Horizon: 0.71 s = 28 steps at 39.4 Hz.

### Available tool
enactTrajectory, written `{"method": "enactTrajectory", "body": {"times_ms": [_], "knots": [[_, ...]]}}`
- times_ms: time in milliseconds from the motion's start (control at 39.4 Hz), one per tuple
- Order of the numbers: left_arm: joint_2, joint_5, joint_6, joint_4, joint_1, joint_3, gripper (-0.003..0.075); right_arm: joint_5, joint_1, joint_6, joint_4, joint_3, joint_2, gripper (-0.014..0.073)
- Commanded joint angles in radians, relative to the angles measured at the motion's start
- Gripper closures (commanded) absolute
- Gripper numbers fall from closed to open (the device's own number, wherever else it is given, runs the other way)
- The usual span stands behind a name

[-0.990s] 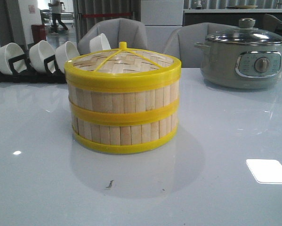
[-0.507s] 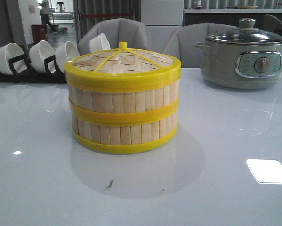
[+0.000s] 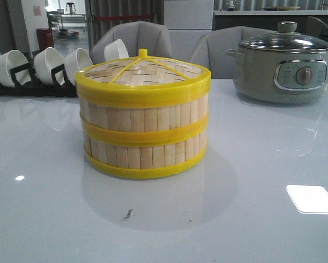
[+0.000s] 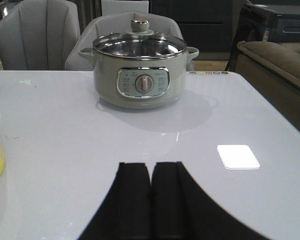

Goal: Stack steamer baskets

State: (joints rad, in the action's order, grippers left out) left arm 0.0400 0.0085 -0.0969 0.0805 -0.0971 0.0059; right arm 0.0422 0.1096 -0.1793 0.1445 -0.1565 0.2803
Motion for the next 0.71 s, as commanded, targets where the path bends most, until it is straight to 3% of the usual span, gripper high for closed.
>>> {"method": "enactTrajectory", "body": {"times_ms": [0, 685], "knots": [[-0.018, -0.096, -0.004, -0.024, -0.006, -0.001, 0.0635, -0.086, 0.005, 0.008, 0.014, -0.029, 0.008, 0.0539], [-0.058, -0.057, -0.001, -0.017, -0.002, 0.002, 0.0635, -0.087, 0.005, 0.008, 0.014, -0.027, 0.008, 0.0539]]}}
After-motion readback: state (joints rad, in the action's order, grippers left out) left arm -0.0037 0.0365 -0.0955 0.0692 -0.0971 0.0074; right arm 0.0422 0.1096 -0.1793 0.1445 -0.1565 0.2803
